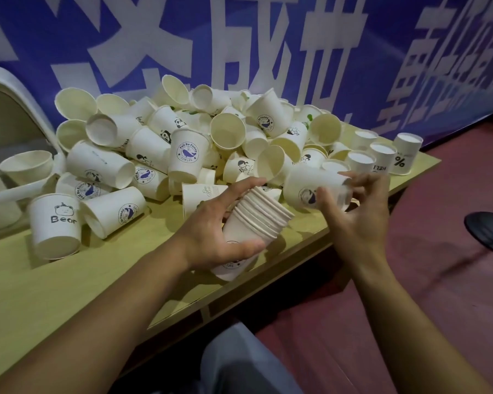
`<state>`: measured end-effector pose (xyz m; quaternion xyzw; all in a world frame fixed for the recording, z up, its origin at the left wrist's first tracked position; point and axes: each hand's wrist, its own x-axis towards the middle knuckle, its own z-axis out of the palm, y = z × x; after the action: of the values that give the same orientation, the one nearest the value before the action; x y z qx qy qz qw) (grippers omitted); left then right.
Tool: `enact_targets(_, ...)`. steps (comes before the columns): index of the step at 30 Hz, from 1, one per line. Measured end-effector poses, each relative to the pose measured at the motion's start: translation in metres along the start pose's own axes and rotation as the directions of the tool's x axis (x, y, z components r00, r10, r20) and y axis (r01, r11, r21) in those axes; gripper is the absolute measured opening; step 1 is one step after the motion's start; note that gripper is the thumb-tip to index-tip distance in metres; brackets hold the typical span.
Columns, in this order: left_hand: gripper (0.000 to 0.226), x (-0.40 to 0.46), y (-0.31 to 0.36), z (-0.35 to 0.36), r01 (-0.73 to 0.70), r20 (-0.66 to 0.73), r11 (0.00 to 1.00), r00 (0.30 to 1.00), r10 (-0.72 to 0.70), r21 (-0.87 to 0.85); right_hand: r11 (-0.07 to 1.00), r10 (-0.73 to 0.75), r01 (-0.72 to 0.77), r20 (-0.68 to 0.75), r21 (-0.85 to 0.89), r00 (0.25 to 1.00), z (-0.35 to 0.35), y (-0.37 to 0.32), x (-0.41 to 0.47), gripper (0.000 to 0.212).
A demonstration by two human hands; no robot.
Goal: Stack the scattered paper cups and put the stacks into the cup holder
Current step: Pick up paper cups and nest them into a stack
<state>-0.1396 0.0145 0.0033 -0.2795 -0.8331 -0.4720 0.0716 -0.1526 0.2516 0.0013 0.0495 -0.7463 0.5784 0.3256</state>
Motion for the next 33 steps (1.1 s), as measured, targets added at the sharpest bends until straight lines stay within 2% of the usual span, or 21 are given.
enact_targets(3, 0.087, 0.002, 0.001, 0.0, 0.017, 0.043, 1.0, 0.999, -0.018, 0.009, 0.972, 0.034, -0.051, 0.078, 0.231, 0.996, 0.003, -0.01, -0.002, 0.052)
enact_targets(9, 0.104, 0.004, 0.003, -0.003, 0.061, 0.033, 0.993, 0.997, -0.064, 0.103, 0.982, -0.048, -0.012, 0.316, 0.188, 0.948, 0.022, -0.026, -0.003, 0.079)
enact_targets(11, 0.109, 0.002, 0.002, -0.005, 0.072, 0.031, 0.989, 0.997, -0.076, 0.128, 0.977, -0.022, -0.067, 0.408, 0.202, 0.913, 0.026, -0.029, 0.0, 0.081)
enact_targets(13, 0.113, 0.0, 0.002, -0.007, 0.075, 0.027, 0.981, 0.996, -0.081, 0.178, 0.975, -0.001, -0.105, 0.473, 0.196, 0.881, 0.028, -0.029, 0.004, 0.073)
enact_targets(16, 0.11, -0.003, 0.006, -0.008, 0.072, 0.002, 0.962, 0.997, -0.075, 0.264, 0.97, 0.0, -0.118, 0.489, 0.21, 0.872, 0.032, -0.028, 0.002, 0.064)
enact_targets(20, 0.106, -0.004, 0.008, -0.005, 0.04, 0.002, 0.951, 0.999, -0.043, 0.306, 0.964, 0.005, -0.13, 0.472, 0.233, 0.881, 0.03, -0.023, 0.003, 0.082)
enact_targets(23, 0.107, -0.003, 0.008, -0.006, 0.031, -0.002, 0.953, 0.999, -0.032, 0.302, 0.968, 0.004, -0.131, 0.512, 0.213, 0.859, 0.029, -0.025, 0.007, 0.073)
enact_targets(25, 0.109, -0.004, 0.007, -0.005, 0.042, -0.02, 0.957, 0.999, -0.038, 0.287, 0.961, -0.004, -0.13, 0.484, 0.244, 0.875, 0.032, -0.025, 0.006, 0.063)
enact_targets(28, 0.114, -0.006, 0.003, -0.002, 0.098, -0.119, 0.978, 0.99, -0.077, 0.183, 0.943, 0.001, -0.151, 0.451, 0.296, 0.893, 0.035, -0.015, -0.001, 0.05)
enact_targets(33, 0.105, -0.01, -0.002, 0.002, 0.105, -0.214, 0.993, 0.973, -0.091, 0.052, 0.978, -0.049, -0.057, 0.489, 0.199, 0.871, 0.033, -0.003, -0.011, 0.028)
